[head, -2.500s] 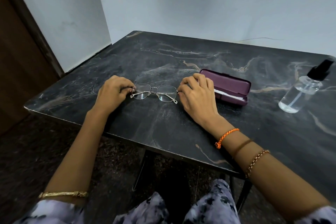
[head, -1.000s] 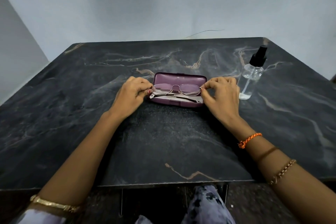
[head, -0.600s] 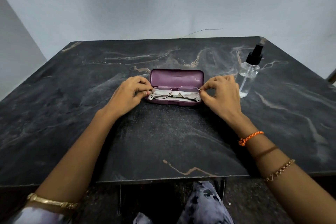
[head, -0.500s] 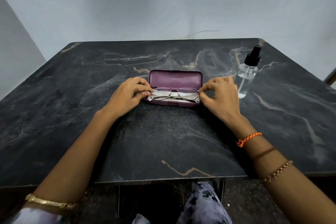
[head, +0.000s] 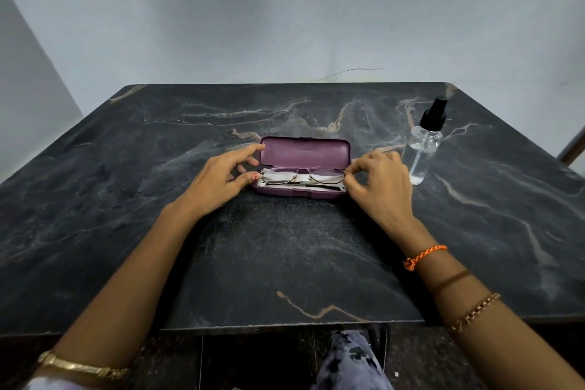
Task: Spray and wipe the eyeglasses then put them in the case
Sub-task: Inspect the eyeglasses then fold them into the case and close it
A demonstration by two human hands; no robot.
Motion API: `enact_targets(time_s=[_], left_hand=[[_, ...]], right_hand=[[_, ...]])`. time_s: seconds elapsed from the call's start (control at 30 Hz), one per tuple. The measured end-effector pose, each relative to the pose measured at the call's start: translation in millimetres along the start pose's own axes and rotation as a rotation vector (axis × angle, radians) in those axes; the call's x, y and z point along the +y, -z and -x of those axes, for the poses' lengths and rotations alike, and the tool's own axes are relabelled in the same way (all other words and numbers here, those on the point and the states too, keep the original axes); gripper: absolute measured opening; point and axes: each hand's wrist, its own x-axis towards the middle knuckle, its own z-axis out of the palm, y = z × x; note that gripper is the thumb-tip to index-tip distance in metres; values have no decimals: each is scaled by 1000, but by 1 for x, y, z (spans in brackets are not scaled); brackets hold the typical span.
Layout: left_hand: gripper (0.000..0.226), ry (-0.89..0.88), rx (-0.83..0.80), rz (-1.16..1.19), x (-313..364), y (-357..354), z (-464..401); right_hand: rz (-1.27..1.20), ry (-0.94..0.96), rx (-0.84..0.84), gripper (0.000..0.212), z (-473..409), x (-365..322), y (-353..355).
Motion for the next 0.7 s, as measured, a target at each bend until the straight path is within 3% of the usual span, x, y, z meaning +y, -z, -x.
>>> enact_targets(time_s=[0.5,0.7], left_hand=[[51,12,-21,78,4,0,2],[65,54,-26,91,2,1,3]], right_hand=[[-64,-12,-50,14,0,3,-1],[-192,-65,-79,8,1,4,-4]])
